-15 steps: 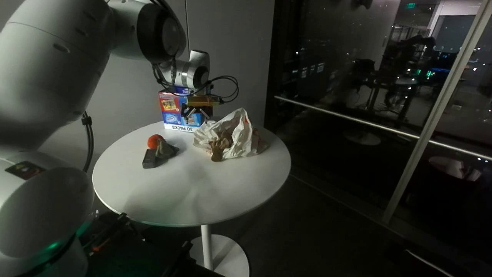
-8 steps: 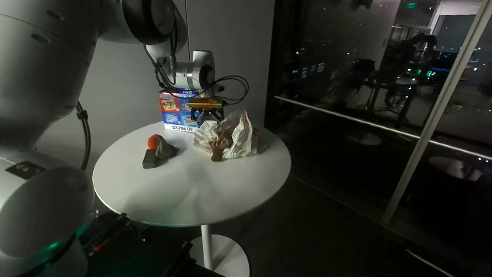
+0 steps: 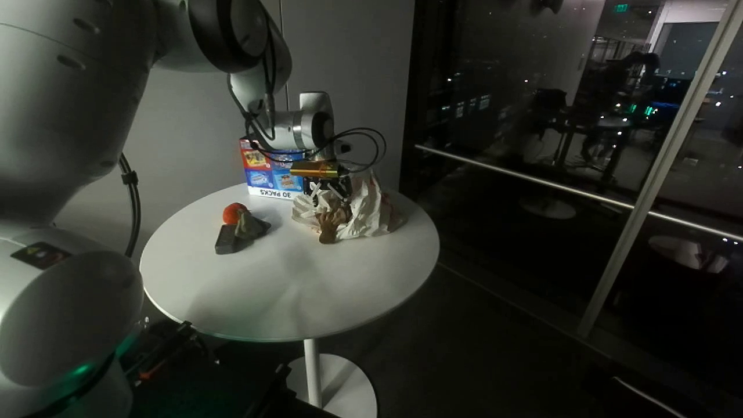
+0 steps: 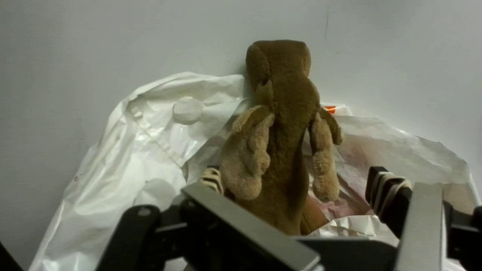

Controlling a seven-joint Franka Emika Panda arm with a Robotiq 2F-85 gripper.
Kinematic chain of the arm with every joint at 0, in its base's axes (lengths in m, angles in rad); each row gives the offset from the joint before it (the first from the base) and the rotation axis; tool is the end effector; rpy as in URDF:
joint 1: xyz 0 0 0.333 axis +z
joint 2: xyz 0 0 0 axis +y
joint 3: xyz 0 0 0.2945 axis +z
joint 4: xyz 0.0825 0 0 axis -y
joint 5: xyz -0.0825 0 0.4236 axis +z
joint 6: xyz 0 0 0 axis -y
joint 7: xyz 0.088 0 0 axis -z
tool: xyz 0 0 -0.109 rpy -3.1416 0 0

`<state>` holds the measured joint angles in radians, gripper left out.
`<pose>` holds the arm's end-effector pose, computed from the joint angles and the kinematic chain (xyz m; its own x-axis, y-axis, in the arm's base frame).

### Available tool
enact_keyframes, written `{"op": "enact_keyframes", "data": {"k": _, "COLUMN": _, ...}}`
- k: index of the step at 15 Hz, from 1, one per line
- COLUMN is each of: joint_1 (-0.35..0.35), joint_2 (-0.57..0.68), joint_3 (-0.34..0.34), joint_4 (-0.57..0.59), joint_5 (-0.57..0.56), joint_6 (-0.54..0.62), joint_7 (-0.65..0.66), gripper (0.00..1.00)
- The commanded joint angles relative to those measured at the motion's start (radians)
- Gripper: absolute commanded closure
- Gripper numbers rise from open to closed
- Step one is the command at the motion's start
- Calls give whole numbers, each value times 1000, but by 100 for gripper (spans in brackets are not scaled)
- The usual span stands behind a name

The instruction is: Remove the objects inside the bag

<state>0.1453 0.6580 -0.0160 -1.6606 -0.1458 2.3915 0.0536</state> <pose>0.7020 0.0908 0.1858 0.9801 0.1851 0.0723 0.1764 -0.9779 0.1125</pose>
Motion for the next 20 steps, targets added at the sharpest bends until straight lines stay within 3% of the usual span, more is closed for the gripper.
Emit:
{"op": "enact_keyframes", "data": {"k": 1, "joint_1": -10, "joint_2": 53, "joint_3": 16, "joint_4": 46, "joint_5": 3, "joint_6": 55, "joint_7": -13, "gripper": 0}}
{"op": "enact_keyframes", "data": {"k": 12, "joint_1": 5, "joint_2": 180, "joint_3": -13, "joint_4": 180, "joint_5": -41, "joint_6": -8, "joint_7": -18, "gripper": 0}}
{"op": "enact_keyframes", "data": {"k": 13, "joint_1": 5, "joint_2": 186, "joint_3": -12, "joint_4": 187, "joint_5": -39, "joint_6": -6, "joint_7": -19, "gripper": 25}}
{"op": "enact_keyframes", "data": {"k": 15, "joint_1": 2, "joint_2": 192, "joint_3": -6, "joint_4": 196, "joint_5": -35, "joint_6": -9, "joint_7": -28, "gripper": 34}}
{"op": "enact_keyframes", "data": {"k": 20, "joint_1": 3, "joint_2": 194, "joint_3": -8, "joint_4": 203, "joint_5": -36, "joint_6": -5, "joint_7": -27, "gripper": 72}}
